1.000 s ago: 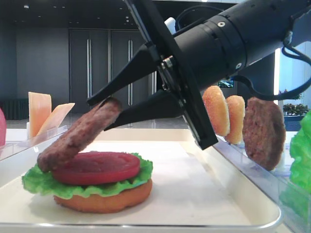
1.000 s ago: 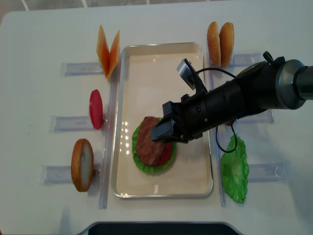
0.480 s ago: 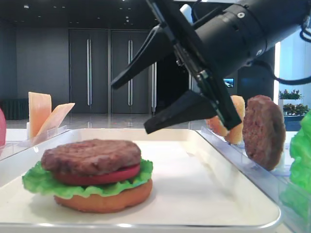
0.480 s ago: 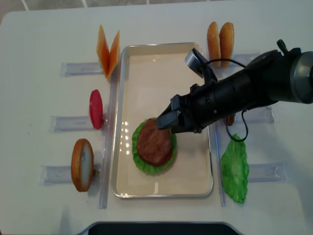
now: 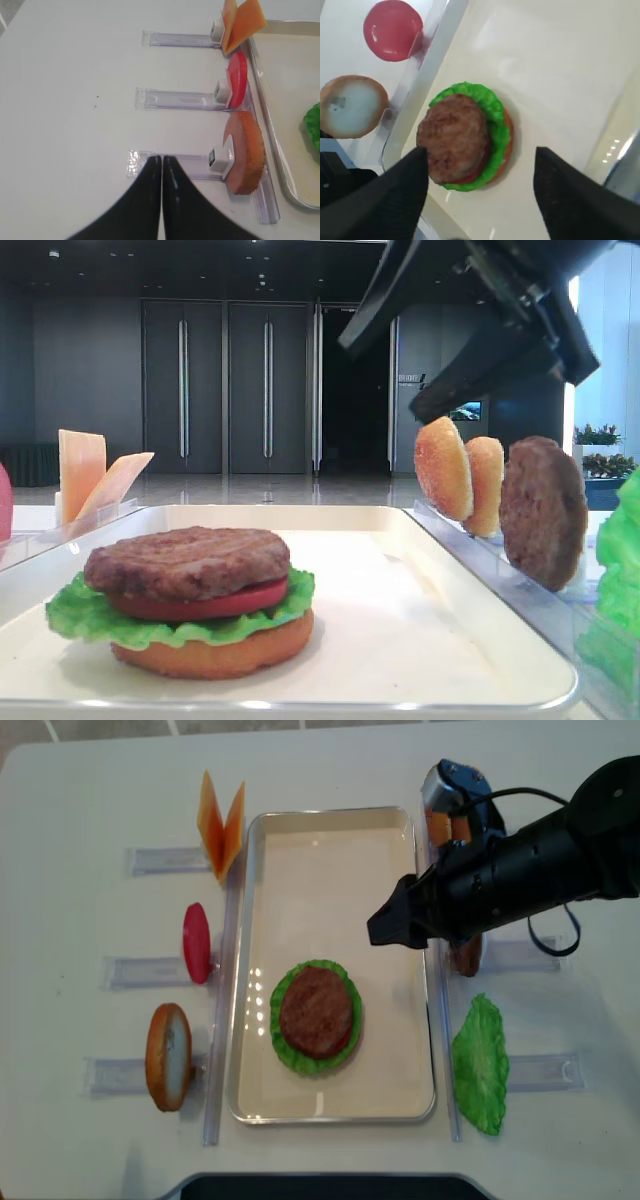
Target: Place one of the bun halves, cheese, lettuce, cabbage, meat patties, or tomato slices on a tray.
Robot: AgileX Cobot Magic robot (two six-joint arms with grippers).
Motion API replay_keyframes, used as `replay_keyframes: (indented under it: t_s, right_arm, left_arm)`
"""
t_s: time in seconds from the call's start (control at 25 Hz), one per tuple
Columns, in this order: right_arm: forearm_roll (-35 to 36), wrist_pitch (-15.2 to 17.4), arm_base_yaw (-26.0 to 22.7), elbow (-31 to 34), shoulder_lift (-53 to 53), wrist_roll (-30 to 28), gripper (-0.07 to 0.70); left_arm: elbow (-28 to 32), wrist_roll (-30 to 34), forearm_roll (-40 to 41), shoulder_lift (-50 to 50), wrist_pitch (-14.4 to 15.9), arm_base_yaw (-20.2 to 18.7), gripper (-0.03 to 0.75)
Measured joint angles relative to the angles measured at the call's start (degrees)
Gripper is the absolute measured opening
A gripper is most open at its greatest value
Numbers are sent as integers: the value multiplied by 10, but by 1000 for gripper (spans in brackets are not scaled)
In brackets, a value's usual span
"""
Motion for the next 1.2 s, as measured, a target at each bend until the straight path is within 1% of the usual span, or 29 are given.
replay_keyframes:
  t_s: [0.08, 0.24, 0.28, 0.36, 0.52, 0.6, 0.72, 0.8, 0.88, 1.0, 1.12, 1.2]
  right_arm:
    - [-55, 9, -19, 0, -32, 39, 464]
    - [-173, 12, -67, -1, -89, 116, 464]
    - [-210, 18, -79, -1, -100, 139, 464]
    - [-264, 30, -112, -1, -123, 171, 464]
    - [-352, 54, -169, -1, -152, 235, 464]
    - [-397, 69, -196, -1, -161, 264, 464]
    - [-464, 101, -234, -1, -168, 303, 464]
    - [-507, 128, -250, -1, -169, 333, 464]
    - [-558, 154, -254, -1, -169, 361, 464]
    - [-614, 186, -254, -1, -169, 389, 464]
    - [-645, 211, -254, -1, -169, 417, 464]
    - [-652, 229, -254, 0, -171, 425, 464]
  left_arm:
    - [0, 0, 0, 0, 0, 0, 0]
    - [0, 0, 0, 0, 0, 0, 0]
    - [0, 0, 0, 0, 0, 0, 0]
    - [0, 0, 0, 0, 0, 0, 0]
    - [0, 0, 0, 0, 0, 0, 0]
    - [0, 0, 0, 0, 0, 0, 0]
    - [0, 0, 0, 0, 0, 0, 0]
    - [0, 0, 0, 0, 0, 0, 0]
    - [0, 0, 0, 0, 0, 0, 0]
    - [0, 0, 0, 0, 0, 0, 0]
    - [0, 0, 0, 0, 0, 0, 0]
    - [0, 0, 0, 0, 0, 0, 0]
